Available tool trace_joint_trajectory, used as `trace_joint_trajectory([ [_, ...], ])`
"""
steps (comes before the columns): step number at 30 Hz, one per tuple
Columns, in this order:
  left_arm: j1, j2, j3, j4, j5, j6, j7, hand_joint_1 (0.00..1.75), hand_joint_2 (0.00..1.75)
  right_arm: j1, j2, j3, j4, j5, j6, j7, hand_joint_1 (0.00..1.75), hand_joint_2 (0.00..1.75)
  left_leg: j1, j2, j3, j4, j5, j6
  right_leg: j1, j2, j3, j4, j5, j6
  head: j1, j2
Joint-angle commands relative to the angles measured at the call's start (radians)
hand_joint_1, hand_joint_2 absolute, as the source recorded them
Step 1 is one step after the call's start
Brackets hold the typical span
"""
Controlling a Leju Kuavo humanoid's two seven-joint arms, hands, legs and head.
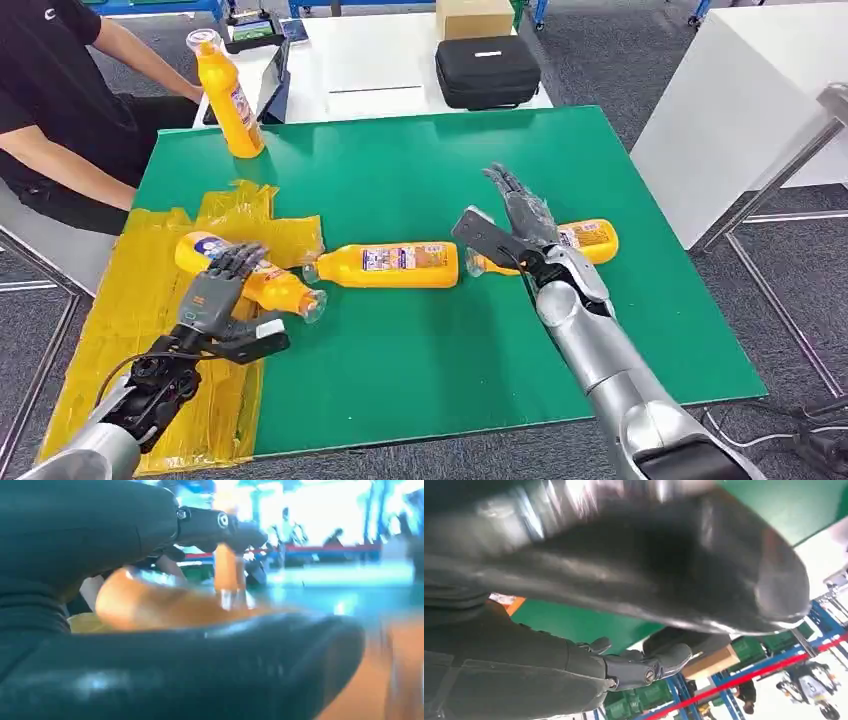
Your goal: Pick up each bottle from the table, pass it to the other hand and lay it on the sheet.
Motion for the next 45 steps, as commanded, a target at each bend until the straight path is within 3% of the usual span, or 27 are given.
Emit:
trace_joint_trajectory([
  [1,-0.004,-0.046,0.23,-0.35,0.353,0.045,-0.118,0.0,0.0,-0.108,0.026,0.021,0.248,0.039,0.07,0.01,0.0,1.75,0.001,0.002,-0.002,0.002,-0.001,-0.001,0.001,0.0,-0.002,0.001,-0.001,0.0,0.0,0.0],
  [4,0.026,-0.103,0.311,-0.558,0.541,-0.037,-0.153,0.0,0.0,-0.151,0.053,0.06,0.355,0.079,0.141,0.024,0.0,1.75,0.001,0.004,-0.003,0.004,-0.003,-0.001,0.002,-0.001,-0.003,0.003,-0.002,0.0,0.0,0.0],
  [8,0.091,-0.14,0.314,-0.708,0.587,-0.044,-0.176,0.0,0.0,-0.176,0.081,0.101,0.418,0.119,0.152,0.023,0.0,1.75,0.0,0.005,-0.004,0.002,-0.002,-0.001,0.001,0.001,-0.004,0.0,-0.001,0.0,0.0,0.0],
  [18,0.076,-0.159,0.226,-0.666,0.595,-0.068,-0.198,0.0,0.0,-0.234,0.145,0.162,0.476,0.174,0.148,0.042,0.0,1.75,-0.001,0.004,-0.006,0.001,-0.001,-0.001,0.0,0.001,-0.007,0.001,-0.001,0.0,0.0,0.0],
  [28,0.073,-0.156,0.223,-0.664,0.601,-0.07,-0.198,0.0,0.0,-0.238,0.146,0.171,0.481,0.183,0.138,0.046,0.0,1.75,-0.001,0.005,-0.003,0.002,-0.003,-0.001,0.0,0.0,-0.004,0.001,-0.003,0.0,0.0,0.0],
  [34,0.073,-0.17,0.205,-0.693,0.602,-0.073,-0.197,0.0,0.0,-0.27,0.177,0.229,0.522,0.246,0.169,0.147,0.0,1.75,-0.001,0.005,-0.005,0.002,-0.002,-0.001,0.0,0.001,-0.007,0.002,-0.001,0.0,0.0,0.0],
  [45,0.062,-0.188,0.174,-0.695,0.605,-0.091,-0.201,0.0,0.0,-0.253,0.163,0.241,0.563,0.264,0.204,0.197,0.0,1.75,-0.001,0.004,-0.002,0.002,-0.003,-0.001,0.0,-0.001,-0.003,0.001,-0.003,0.001,0.0,0.0],
])
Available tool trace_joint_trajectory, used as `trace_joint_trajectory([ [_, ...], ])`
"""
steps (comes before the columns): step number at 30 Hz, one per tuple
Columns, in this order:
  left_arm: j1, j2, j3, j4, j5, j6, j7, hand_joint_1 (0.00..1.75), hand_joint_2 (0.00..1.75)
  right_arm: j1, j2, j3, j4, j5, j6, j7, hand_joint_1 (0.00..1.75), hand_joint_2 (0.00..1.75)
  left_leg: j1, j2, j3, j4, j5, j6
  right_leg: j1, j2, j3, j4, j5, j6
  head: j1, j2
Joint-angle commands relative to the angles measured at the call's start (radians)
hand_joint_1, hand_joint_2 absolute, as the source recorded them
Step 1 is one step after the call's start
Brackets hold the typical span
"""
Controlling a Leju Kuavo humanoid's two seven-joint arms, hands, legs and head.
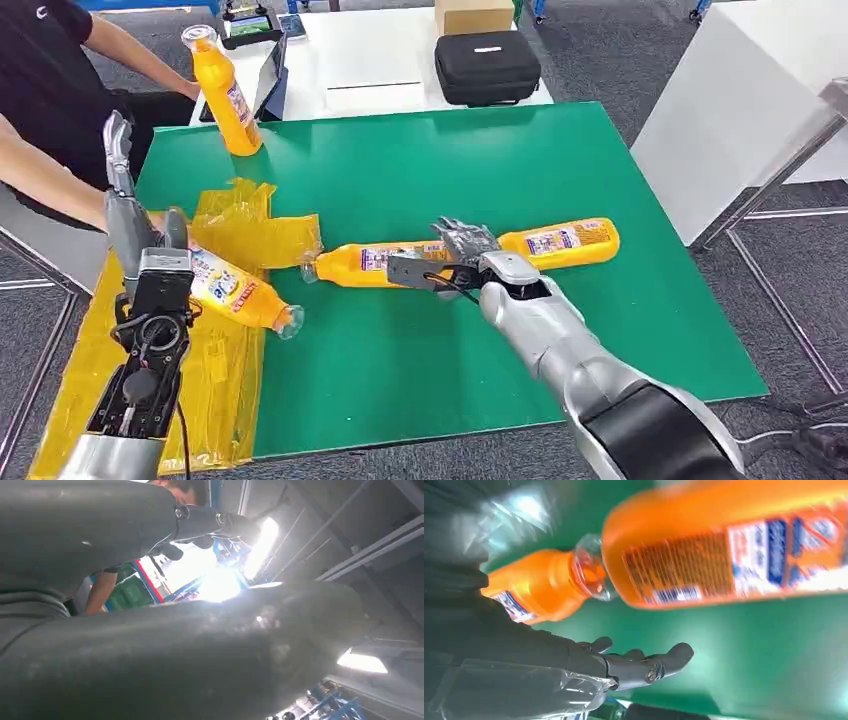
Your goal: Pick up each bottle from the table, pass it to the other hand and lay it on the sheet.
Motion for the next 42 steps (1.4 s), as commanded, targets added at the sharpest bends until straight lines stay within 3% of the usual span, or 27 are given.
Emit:
trace_joint_trajectory([
  [1,-0.038,-0.024,-0.052,0.022,0.01,-0.022,-0.005,0.0,0.0,-0.041,-0.006,0.037,0.116,0.003,0.04,0.03,0.0,1.75,0.0,0.001,0.003,0.001,-0.002,-0.001,0.0,-0.002,0.004,0.0,-0.002,0.0,0.0,0.0],
  [5,-0.035,-0.037,-0.079,-0.005,0.022,-0.034,-0.014,0.0,0.0,-0.028,-0.016,0.041,0.128,0.014,0.046,0.047,0.0,1.75,0.0,0.001,0.007,0.002,-0.004,-0.002,0.001,-0.004,0.009,0.001,-0.005,0.0,0.0,0.0],
  [7,-0.031,-0.037,-0.094,-0.024,0.021,-0.037,-0.012,0.0,0.0,-0.024,-0.025,0.044,0.132,0.02,0.046,0.055,0.0,1.75,0.0,-0.001,0.002,0.0,-0.001,-0.001,0.0,-0.003,0.003,0.0,-0.002,0.0,0.0,0.0],
  [15,0.018,0.01,-0.17,-0.057,0.08,-0.02,-0.056,0.0,0.0,0.013,-0.069,0.044,0.156,0.039,0.088,0.094,0.0,1.75,0.0,0.001,0.007,0.0,-0.003,-0.001,0.0,-0.003,0.008,-0.001,-0.004,0.0,0.0,0.0],
  [16,0.017,0.011,-0.176,-0.058,0.084,-0.018,-0.057,0.0,0.0,0.025,-0.077,0.045,0.156,0.042,0.08,0.095,1.71,1.75,0.0,0.0,0.004,-0.001,-0.001,0.0,0.0,-0.002,0.005,-0.002,-0.002,0.0,0.0,0.0],
  [17,0.023,0.021,-0.182,-0.057,0.084,-0.017,-0.057,0.0,0.0,0.036,-0.076,0.051,0.16,0.047,0.089,0.089,1.75,1.75,0.0,-0.001,0.003,-0.001,-0.001,0.0,0.0,-0.003,0.004,-0.001,-0.002,0.0,0.0,0.0],
  [22,0.077,0.039,-0.184,-0.11,0.075,0.002,-0.053,0.0,0.0,0.053,-0.059,0.057,0.158,0.055,0.089,0.077,1.75,1.75,0.0,0.002,0.007,-0.001,-0.002,-0.001,0.001,-0.001,0.008,-0.003,-0.002,0.0,0.0,0.0],
  [38,0.096,0.053,-0.182,-0.113,0.068,0.006,-0.043,0.0,0.0,0.044,-0.048,0.061,0.151,0.066,0.091,0.082,1.75,1.75,0.0,0.003,0.008,0.0,-0.002,-0.001,0.0,0.0,0.008,-0.001,-0.002,0.0,-0.002,0.0],
  [39,0.094,0.055,-0.181,-0.112,0.068,0.007,-0.043,0.0,0.0,0.042,-0.048,0.063,0.15,0.069,0.087,0.079,1.34,1.75,0.0,0.002,0.006,-0.001,-0.002,-0.001,0.0,0.0,0.006,-0.001,-0.002,0.0,-0.001,0.0],
  [40,0.09,0.053,-0.178,-0.113,0.072,0.011,-0.044,0.0,0.0,0.037,-0.048,0.061,0.145,0.07,0.074,0.072,0.0,1.75,-0.001,0.003,0.007,0.0,-0.003,-0.001,0.0,0.0,0.008,-0.001,-0.003,0.0,-0.001,0.0],
  [42,0.088,0.052,-0.173,-0.121,0.078,0.014,-0.043,0.0,0.0,0.028,-0.045,0.041,0.139,0.056,0.046,0.039,0.0,1.75,0.0,0.003,0.006,0.0,-0.002,-0.001,0.0,0.001,0.006,-0.001,-0.001,0.0,-0.002,0.0],
])
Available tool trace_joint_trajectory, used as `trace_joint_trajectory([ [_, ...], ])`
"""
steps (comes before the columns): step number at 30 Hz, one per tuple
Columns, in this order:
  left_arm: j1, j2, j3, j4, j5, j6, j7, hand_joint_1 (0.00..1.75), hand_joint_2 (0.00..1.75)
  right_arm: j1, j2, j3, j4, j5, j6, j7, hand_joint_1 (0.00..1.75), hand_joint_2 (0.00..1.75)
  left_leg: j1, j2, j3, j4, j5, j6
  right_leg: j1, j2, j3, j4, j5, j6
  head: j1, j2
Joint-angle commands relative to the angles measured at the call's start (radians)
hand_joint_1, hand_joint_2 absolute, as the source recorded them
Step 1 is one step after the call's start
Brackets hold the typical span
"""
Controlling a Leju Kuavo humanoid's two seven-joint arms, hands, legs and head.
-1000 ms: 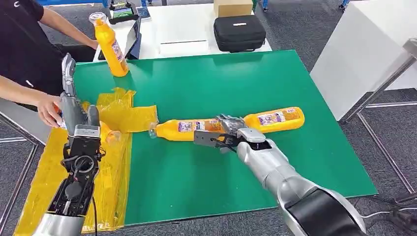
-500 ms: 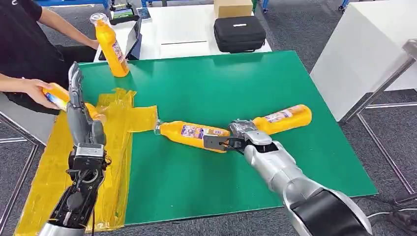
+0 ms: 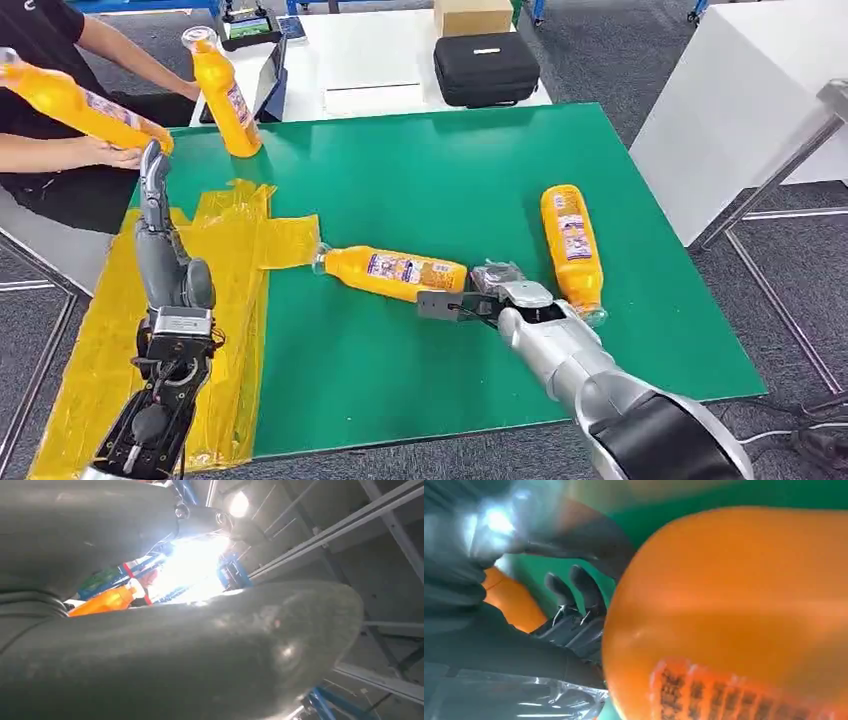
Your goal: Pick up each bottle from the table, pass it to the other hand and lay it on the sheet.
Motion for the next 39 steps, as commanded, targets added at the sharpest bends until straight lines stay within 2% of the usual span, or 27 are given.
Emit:
trace_joint_trajectory([
  [1,-0.016,0.025,-0.019,0.013,0.01,0.007,0.004,0.0,0.0,-0.021,0.004,0.007,0.038,-0.009,-0.053,-0.051,0.0,1.75,0.0,0.003,0.004,0.0,-0.002,-0.001,0.0,0.0,0.004,0.0,-0.002,0.0,0.0,0.0],
  [2,-0.01,0.023,-0.018,0.01,0.01,0.008,0.004,0.0,0.0,-0.028,0.005,-0.002,0.033,-0.014,-0.074,-0.051,0.0,0.0,0.0,0.002,0.002,0.0,-0.001,-0.001,0.0,0.0,0.002,0.0,-0.001,0.0,0.0,0.0],
  [6,0.011,0.022,-0.011,0.002,0.01,0.015,0.0,0.0,0.0,-0.05,0.017,-0.021,0.009,-0.025,-0.148,-0.071,0.0,0.0,0.0,0.003,0.001,0.0,-0.001,-0.001,0.0,0.001,0.0,0.0,-0.001,0.0,0.0,0.0],
  [8,-0.005,0.003,0.0,-0.002,0.008,0.016,-0.001,0.0,0.0,-0.062,0.023,-0.037,-0.002,-0.042,-0.126,-0.08,0.0,0.0,-0.001,0.004,0.0,0.001,-0.001,-0.001,0.0,0.002,-0.001,0.001,-0.001,0.0,0.0,0.0],
  [9,-0.013,-0.011,0.016,-0.007,-0.003,0.015,0.008,0.0,0.0,-0.079,0.028,-0.012,-0.016,-0.023,-0.068,-0.06,0.0,0.0,-0.001,0.005,0.001,0.002,-0.002,-0.001,0.0,0.002,0.001,0.002,-0.002,0.0,0.0,0.0],
  [10,-0.015,-0.015,0.023,-0.012,-0.009,0.003,0.017,0.0,0.0,-0.085,0.029,-0.004,-0.039,-0.02,-0.042,-0.048,0.0,1.75,-0.001,0.005,0.002,0.002,-0.003,-0.001,0.0,0.002,0.001,0.002,-0.002,0.0,0.0,0.0],
  [12,-0.001,-0.014,0.042,-0.024,-0.016,-0.007,0.024,0.0,0.0,-0.093,0.024,-0.005,-0.105,-0.046,-0.003,-0.073,0.0,1.75,-0.001,0.004,-0.001,0.002,-0.002,-0.001,0.0,0.001,-0.001,0.002,-0.001,0.0,0.0,0.0],
  [15,0.03,0.004,0.052,-0.034,-0.008,-0.009,0.014,0.0,0.0,-0.097,0.013,0.01,-0.168,-0.053,-0.006,-0.074,0.0,1.75,-0.001,0.007,0.001,0.003,-0.003,-0.001,0.0,0.003,0.0,0.003,-0.002,0.0,0.0,0.0],
  [17,0.064,0.006,0.072,-0.06,-0.004,0.002,-0.003,0.0,0.0,-0.055,-0.035,0.077,-0.354,-0.031,0.002,-0.051,0.0,1.75,-0.001,0.007,0.001,0.002,-0.003,-0.001,0.0,0.003,0.0,0.002,-0.002,0.0,0.0,0.0],
  [19,0.084,0.005,0.089,-0.088,-0.011,0.004,-0.01,0.0,0.0,0.012,-0.118,0.163,-0.633,-0.02,0.121,0.035,0.0,1.75,-0.001,0.006,0.001,0.001,-0.003,-0.001,0.0,0.003,0.0,0.001,-0.002,0.0,0.0,0.0],
  [20,0.083,0.005,0.091,-0.09,-0.011,0.001,-0.01,0.0,0.0,0.019,-0.124,0.167,-0.658,-0.025,0.132,0.045,0.0,1.75,0.0,0.003,-0.001,0.001,-0.001,0.0,0.0,0.001,-0.001,0.001,-0.001,0.0,0.0,0.0],
  [22,0.102,-0.004,0.12,-0.125,-0.018,0.007,-0.006,0.0,0.0,0.06,-0.194,0.239,-0.859,-0.031,0.168,0.025,0.0,1.75,0.0,0.003,-0.001,0.001,-0.001,-0.001,0.0,0.0,-0.001,0.001,-0.001,0.0,0.0,0.0],
  [23,0.109,-0.003,0.125,-0.134,-0.02,0.003,-0.003,0.0,0.0,0.068,-0.207,0.25,-0.902,-0.034,0.179,0.035,0.0,1.75,0.0,0.005,0.004,0.003,-0.006,-0.001,0.0,0.0,0.004,0.002,-0.005,0.001,0.0,0.0],
  [24,0.109,-0.003,0.125,-0.134,-0.02,0.003,-0.003,0.0,0.0,0.068,-0.207,0.25,-0.902,-0.034,0.179,0.035,0.0,1.75,0.0,0.002,-0.002,0.001,-0.001,0.0,0.001,-0.001,-0.002,0.0,-0.001,0.0,0.0,0.0],
  [32,0.11,-0.005,0.127,-0.134,-0.022,0.002,-0.003,0.0,0.0,0.065,-0.208,0.252,-0.891,-0.037,0.177,0.035,0.0,1.75,0.0,0.002,0.0,0.001,-0.003,-0.001,0.0,-0.001,0.001,0.0,-0.003,0.0,0.0,0.0],
  [35,0.108,-0.013,0.129,-0.133,-0.026,-0.01,-0.005,0.0,0.0,0.068,-0.208,0.245,-0.893,-0.066,0.143,0.027,0.0,1.75,0.0,0.002,-0.002,0.0,-0.001,-0.001,0.0,0.0,-0.002,0.0,-0.001,0.0,0.0,0.0],
  [37,0.106,-0.016,0.127,-0.133,-0.027,-0.011,-0.005,0.0,0.0,0.067,-0.211,0.244,-0.893,-0.066,0.143,0.026,0.0,1.75,0.0,0.003,0.002,0.001,-0.003,-0.001,0.0,-0.001,0.002,0.0,-0.003,0.0,0.0,0.0],
  [39,0.101,-0.018,0.125,-0.13,-0.027,-0.011,-0.004,0.0,0.0,0.066,-0.213,0.243,-0.893,-0.066,0.143,0.025,0.0,1.75,0.0,0.001,-0.002,0.0,-0.001,-0.001,0.0,-0.001,-0.002,0.0,-0.001,0.0,0.0,0.0],
])
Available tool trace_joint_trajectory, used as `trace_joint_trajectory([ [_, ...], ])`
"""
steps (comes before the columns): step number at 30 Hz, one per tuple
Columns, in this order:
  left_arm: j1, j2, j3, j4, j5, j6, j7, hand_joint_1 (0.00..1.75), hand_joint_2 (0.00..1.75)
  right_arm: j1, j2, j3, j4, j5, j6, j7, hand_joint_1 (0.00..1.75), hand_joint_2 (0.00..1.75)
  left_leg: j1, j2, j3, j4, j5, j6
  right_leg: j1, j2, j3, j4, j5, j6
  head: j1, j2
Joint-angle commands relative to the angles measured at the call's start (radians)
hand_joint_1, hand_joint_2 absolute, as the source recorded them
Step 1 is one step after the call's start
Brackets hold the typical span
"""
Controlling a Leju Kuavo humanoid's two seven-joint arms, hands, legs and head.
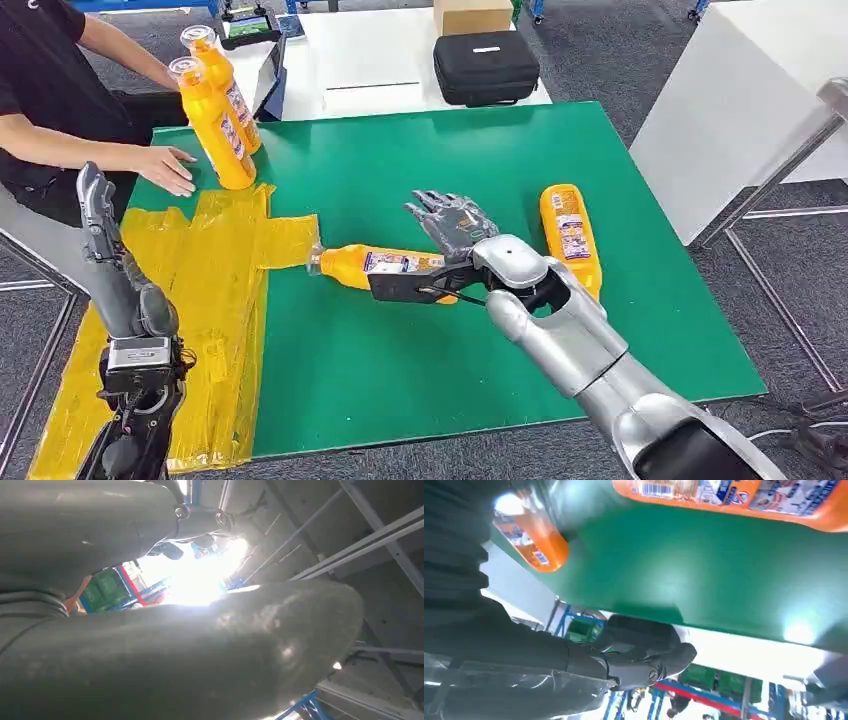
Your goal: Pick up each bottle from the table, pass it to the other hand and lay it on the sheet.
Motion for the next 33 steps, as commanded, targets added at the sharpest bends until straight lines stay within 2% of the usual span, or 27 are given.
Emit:
trace_joint_trajectory([
  [1,-0.02,-0.022,0.014,0.012,-0.007,-0.011,0.002,0.0,0.0,-0.018,-0.053,0.054,-0.045,-0.013,-0.013,-0.002,0.0,1.75,0.0,0.001,0.002,0.0,-0.001,-0.001,0.0,-0.001,0.003,0.0,-0.001,0.0,0.0,0.0],
  [3,-0.021,-0.021,0.013,0.015,-0.009,-0.014,0.003,0.0,0.0,-0.015,-0.047,0.045,-0.04,-0.023,-0.019,0.001,0.0,1.75,0.0,0.001,0.003,0.0,-0.002,-0.001,0.0,-0.002,0.004,0.0,-0.002,0.0,0.0,0.0],
  [5,-0.039,-0.019,0.0,0.029,-0.008,-0.025,0.0,0.0,0.0,-0.035,-0.013,0.022,0.048,-0.053,-0.031,0.012,0.0,1.75,0.0,0.001,0.003,0.0,-0.001,-0.001,0.0,-0.001,0.003,0.0,-0.002,0.0,0.0,0.0],
  [10,-0.13,-0.04,-0.075,0.102,-0.003,-0.043,0.017,0.0,0.0,-0.17,0.146,-0.067,0.563,-0.158,-0.199,-0.083,0.0,1.75,-0.001,0.002,0.003,0.001,-0.001,-0.001,0.0,-0.001,0.004,0.001,-0.001,0.0,0.0,0.0],
  [14,-0.198,-0.051,-0.132,0.185,0.03,-0.061,0.014,0.0,0.0,-0.217,0.199,-0.096,0.78,-0.146,-0.258,-0.058,0.0,1.75,0.0,0.001,0.005,0.0,-0.001,-0.001,0.0,-0.002,0.005,0.0,-0.001,0.0,0.0,0.0],
  [18,-0.235,-0.085,-0.173,0.204,0.035,-0.066,0.019,0.0,0.0,-0.226,0.201,-0.11,0.857,-0.136,-0.235,-0.002,0.0,1.75,0.0,-0.002,0.004,0.0,0.001,0.0,0.0,-0.005,0.006,0.0,-0.002,0.001,0.0,0.0],
  [21,-0.232,-0.077,-0.178,0.192,0.039,-0.062,0.024,0.0,0.0,-0.223,0.193,-0.119,0.871,-0.128,-0.223,0.022,0.0,1.75,-0.001,-0.002,0.004,0.0,0.001,0.0,0.0,-0.005,0.006,0.0,-0.001,0.002,0.0,0.0],
  [28,-0.203,-0.048,-0.163,0.192,0.067,-0.055,0.007,0.0,0.0,-0.221,0.198,-0.126,0.869,-0.126,-0.211,0.018,0.0,1.75,-0.001,0.001,0.002,0.0,0.001,0.0,-0.001,-0.001,0.004,0.001,0.0,0.002,0.0,0.0],
  [29,-0.202,-0.048,-0.163,0.192,0.068,-0.054,0.005,0.0,0.0,-0.221,0.198,-0.126,0.869,-0.127,-0.209,0.018,0.0,1.75,-0.001,0.003,0.007,0.001,-0.002,-0.001,0.0,-0.001,0.008,0.001,-0.003,0.001,0.0,0.0],
  [33,-0.215,-0.06,-0.175,0.201,0.069,-0.053,0.006,0.0,0.0,-0.224,0.206,-0.132,0.869,-0.13,-0.194,0.014,0.0,1.75,-0.001,0.0,0.0,0.0,0.002,0.0,0.0,-0.001,0.001,0.0,0.001,0.002,0.0,0.0],
])
